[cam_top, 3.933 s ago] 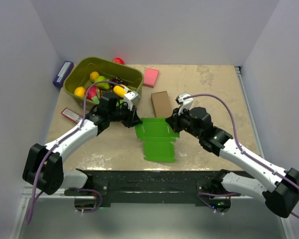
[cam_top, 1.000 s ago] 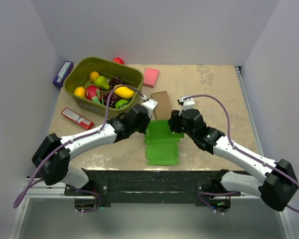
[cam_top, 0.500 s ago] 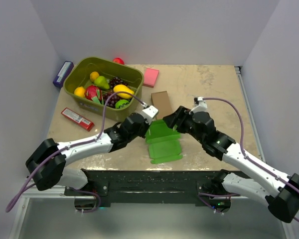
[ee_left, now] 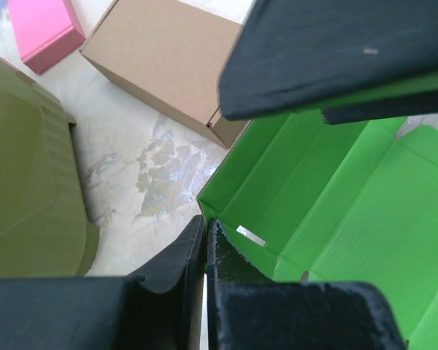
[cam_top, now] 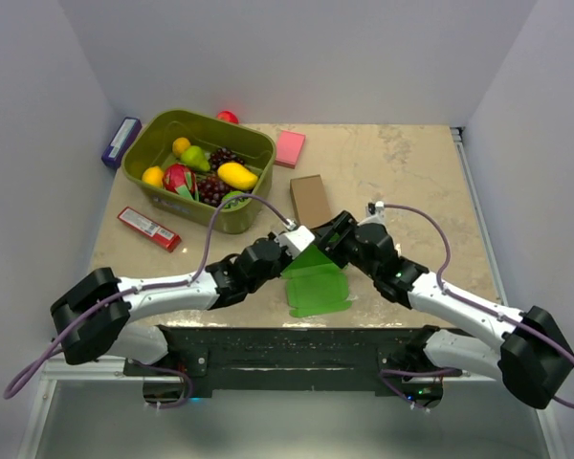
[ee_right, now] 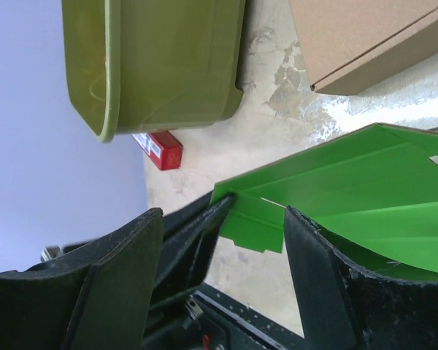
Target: Fold the paper box
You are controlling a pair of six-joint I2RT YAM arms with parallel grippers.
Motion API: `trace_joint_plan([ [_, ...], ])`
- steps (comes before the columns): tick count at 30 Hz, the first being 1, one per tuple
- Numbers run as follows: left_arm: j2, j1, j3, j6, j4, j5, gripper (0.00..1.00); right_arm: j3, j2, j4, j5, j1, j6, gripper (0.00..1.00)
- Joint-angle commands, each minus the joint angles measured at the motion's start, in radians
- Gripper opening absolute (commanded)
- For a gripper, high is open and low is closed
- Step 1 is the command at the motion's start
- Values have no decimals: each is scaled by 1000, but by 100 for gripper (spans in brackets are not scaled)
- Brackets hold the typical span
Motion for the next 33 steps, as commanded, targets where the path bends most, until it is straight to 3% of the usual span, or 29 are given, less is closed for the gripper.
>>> trace_joint_plan([
  [1,-24,-34,-29,74,131,-54,2,-32,45,119,61,0,101,69],
  [19,-14,-149,-116,229,281,-128,1,-141,133,268,23,-78,221,65],
  [33,38,-203,-109,310,307,-171,2,-175,165,300,-29,-131,204,50],
])
